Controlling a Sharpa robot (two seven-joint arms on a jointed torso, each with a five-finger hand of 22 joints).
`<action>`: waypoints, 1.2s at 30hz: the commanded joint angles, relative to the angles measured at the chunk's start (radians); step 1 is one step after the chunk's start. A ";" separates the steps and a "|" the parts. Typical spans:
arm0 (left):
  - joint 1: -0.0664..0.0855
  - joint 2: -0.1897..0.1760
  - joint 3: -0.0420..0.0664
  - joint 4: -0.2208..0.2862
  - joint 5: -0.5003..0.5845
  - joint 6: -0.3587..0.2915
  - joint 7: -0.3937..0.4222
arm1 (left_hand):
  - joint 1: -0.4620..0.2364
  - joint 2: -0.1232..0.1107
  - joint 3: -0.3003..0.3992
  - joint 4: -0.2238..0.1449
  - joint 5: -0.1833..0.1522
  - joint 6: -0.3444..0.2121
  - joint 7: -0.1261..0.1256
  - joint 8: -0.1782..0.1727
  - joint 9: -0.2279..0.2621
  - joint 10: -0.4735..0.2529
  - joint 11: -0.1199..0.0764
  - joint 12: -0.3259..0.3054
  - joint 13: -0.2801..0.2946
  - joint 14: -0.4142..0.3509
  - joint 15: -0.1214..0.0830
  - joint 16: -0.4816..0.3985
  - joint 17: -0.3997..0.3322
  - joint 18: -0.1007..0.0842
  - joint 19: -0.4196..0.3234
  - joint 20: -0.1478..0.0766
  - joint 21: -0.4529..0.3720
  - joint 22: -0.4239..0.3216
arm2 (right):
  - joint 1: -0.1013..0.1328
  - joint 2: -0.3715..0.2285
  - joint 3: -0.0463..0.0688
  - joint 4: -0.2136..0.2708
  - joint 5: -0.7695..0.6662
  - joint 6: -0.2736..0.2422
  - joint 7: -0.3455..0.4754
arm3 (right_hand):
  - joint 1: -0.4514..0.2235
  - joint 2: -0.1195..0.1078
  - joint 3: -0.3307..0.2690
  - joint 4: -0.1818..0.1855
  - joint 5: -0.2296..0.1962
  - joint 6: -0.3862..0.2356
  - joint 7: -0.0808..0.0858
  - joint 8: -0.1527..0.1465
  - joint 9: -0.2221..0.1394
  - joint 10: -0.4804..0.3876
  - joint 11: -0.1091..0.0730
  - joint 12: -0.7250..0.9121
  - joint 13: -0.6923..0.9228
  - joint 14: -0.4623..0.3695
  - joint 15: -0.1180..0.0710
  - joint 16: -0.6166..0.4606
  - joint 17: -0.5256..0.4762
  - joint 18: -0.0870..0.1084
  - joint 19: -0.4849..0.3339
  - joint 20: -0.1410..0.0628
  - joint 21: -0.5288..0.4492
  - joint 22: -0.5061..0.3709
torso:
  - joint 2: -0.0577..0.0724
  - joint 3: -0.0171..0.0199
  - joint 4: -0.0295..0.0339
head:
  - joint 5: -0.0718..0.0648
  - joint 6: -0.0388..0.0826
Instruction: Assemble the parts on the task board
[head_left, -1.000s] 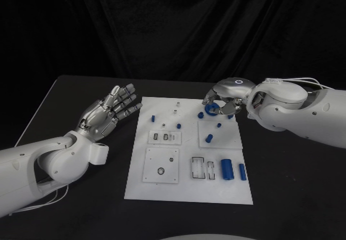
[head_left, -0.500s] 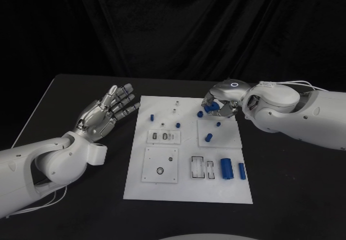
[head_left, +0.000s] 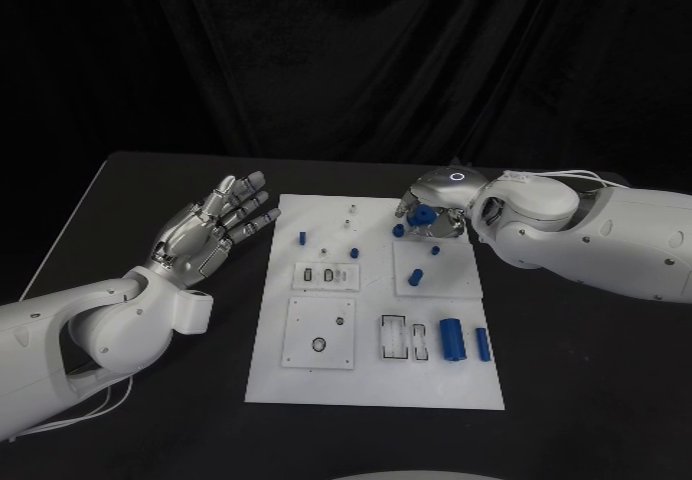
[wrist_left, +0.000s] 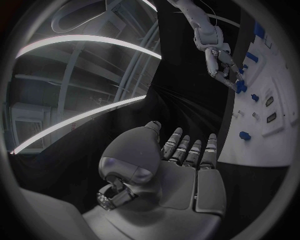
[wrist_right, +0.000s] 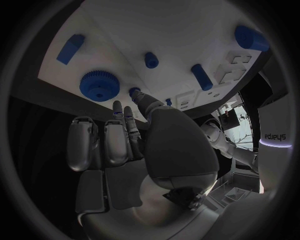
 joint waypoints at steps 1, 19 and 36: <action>0.003 0.000 0.001 0.004 -0.001 0.020 0.151 | 0.011 0.004 0.009 -0.001 0.007 0.004 -0.004 0.001 0.001 0.002 0.006 0.006 0.001 0.004 0.008 0.002 0.002 0.018 0.000 0.004 -0.004 0.000 | -0.006 0.007 0.001 -0.010 -0.011 -0.048 0.011 | 0.005 0.011 -0.002 0.006 0.009 -0.010 0.009 -0.008 -0.002 0.006 0.003 -0.003 0.002 0.021 0.011 0.001 0.003 -0.019 0.006 0.006 -0.003 0.002 | 0.001 0.0005 0.0042 | -0.002 0.003; 0.003 0.000 0.001 0.007 0.017 0.026 0.142 | 0.011 0.003 0.012 -0.001 0.007 0.010 -0.004 0.003 0.002 0.004 0.013 0.010 0.002 0.006 0.010 0.004 0.003 0.018 0.001 0.005 -0.004 0.000 | -0.016 0.024 0.001 -0.023 0.012 -0.046 0.017 | 0.003 0.019 0.000 0.020 0.002 0.022 0.032 0.002 0.007 0.035 0.009 0.007 0.004 0.019 0.032 0.002 0.001 -0.018 0.003 0.027 -0.009 -0.001 | 0.002 -0.0011 0.0003 | 0.004 0.001; 0.002 0.009 0.001 -0.011 0.018 0.035 0.138 | 0.019 0.000 0.018 -0.011 0.017 0.013 -0.003 0.003 0.002 0.004 0.015 0.010 0.002 0.007 0.012 0.005 0.003 0.018 0.002 0.006 -0.003 0.000 | -0.031 0.046 0.001 -0.047 0.015 -0.045 0.026 | 0.025 0.027 0.013 0.016 0.020 0.085 0.029 0.025 0.025 0.053 0.011 0.008 0.001 0.017 0.037 0.003 0.000 -0.017 0.003 0.034 -0.011 0.001 | 0.004 -0.0011 0.0009 | 0.013 -0.002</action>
